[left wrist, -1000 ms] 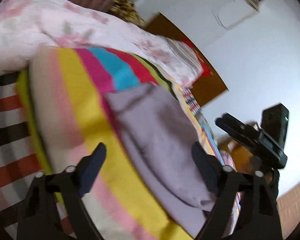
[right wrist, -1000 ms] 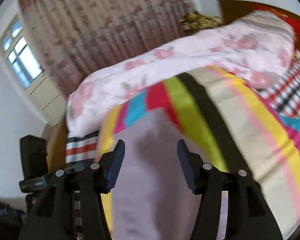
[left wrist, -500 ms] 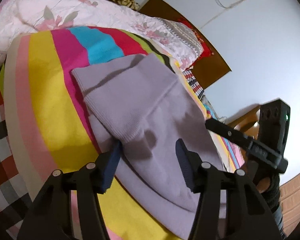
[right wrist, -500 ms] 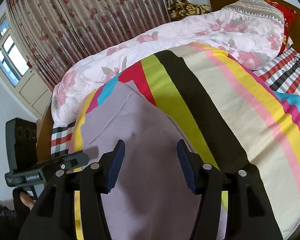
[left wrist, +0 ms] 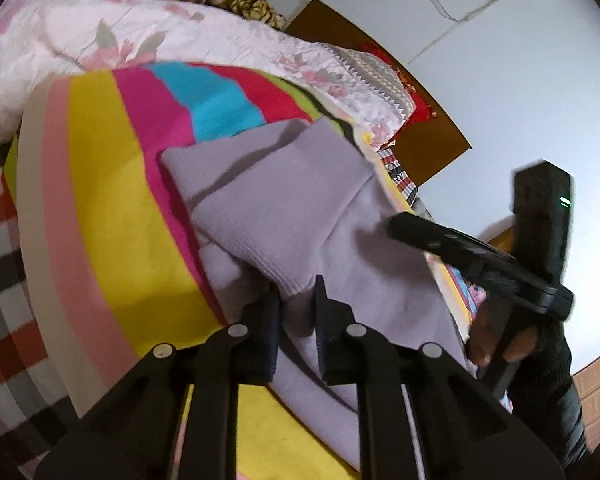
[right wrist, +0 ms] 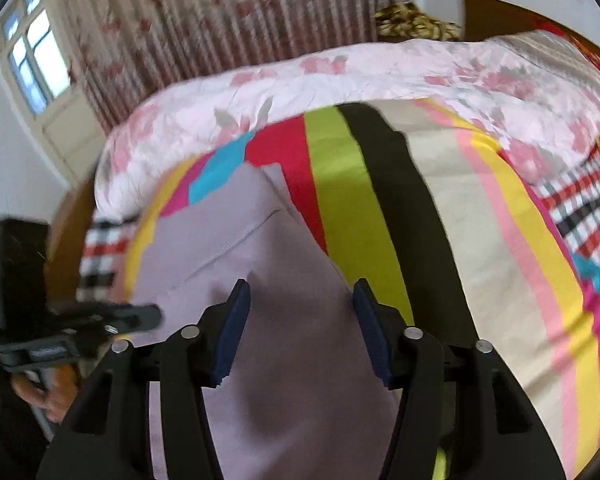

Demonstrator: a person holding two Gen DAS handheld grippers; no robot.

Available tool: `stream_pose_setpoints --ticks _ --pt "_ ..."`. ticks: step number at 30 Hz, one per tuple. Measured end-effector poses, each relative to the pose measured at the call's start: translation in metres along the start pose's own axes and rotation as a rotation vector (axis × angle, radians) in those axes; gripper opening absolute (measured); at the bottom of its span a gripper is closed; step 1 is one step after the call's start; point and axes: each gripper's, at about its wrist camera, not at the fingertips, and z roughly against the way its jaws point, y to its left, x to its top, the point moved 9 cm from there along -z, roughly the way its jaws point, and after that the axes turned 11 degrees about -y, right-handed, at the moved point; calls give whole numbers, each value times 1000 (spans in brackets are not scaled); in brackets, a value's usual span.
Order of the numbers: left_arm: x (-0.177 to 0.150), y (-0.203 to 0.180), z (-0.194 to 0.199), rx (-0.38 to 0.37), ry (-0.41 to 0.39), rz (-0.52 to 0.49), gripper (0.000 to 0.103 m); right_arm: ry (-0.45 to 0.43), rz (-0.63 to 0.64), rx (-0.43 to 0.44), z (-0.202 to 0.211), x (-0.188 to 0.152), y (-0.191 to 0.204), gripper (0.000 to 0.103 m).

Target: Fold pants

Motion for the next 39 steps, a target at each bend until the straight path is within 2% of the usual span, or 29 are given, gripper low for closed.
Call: stream_pose_setpoints --ticks 1,2,5,9,11,13,14,19,23,25,26,28,29,30,31,34,37,39 --pt "3 -4 1 -4 -1 -18 14 8 11 -14 -4 0 -2 38" --pt "6 -7 2 -6 -3 -26 14 14 13 -15 -6 -1 -3 25" --pt "23 -21 9 -38 -18 -66 13 -17 17 -16 1 2 -2 7" --pt "64 -30 28 -28 -111 -139 10 -99 21 -33 18 16 5 5" --pt "63 -12 16 15 -55 -124 10 -86 29 -48 13 15 8 5" --pt "39 18 -8 100 43 -111 10 -43 31 -61 1 7 7 5" --pt "27 27 -14 97 66 -75 11 -26 23 -58 -6 2 6 5" --pt "29 28 1 47 1 -21 14 -46 -3 -11 -2 2 7 18" --pt "34 28 -3 25 -8 8 14 -48 1 -8 -5 10 6 18" --pt "35 25 -6 1 -12 35 25 -47 7 -12 -9 13 6 18" --pt "37 24 -8 -12 -19 52 25 -48 13 -12 -10 14 6 18" --pt "40 23 -9 -20 -33 59 20 -54 36 -26 -13 16 8 17" --pt "41 22 -8 -9 -51 47 11 -61 41 -35 -13 16 8 14" --pt "41 21 -6 1 -66 30 8 -77 52 -47 -12 15 10 9" --pt "41 17 -3 6 -83 6 8 -91 68 -57 -11 14 11 5" --pt "46 0 12 25 -140 -75 8 -122 108 -82 -7 13 17 3" --pt "47 4 15 61 -127 -71 8 -141 99 -72 -3 21 25 3" --pt "42 24 6 93 -93 -8 8 -124 105 -71 -10 20 29 3"
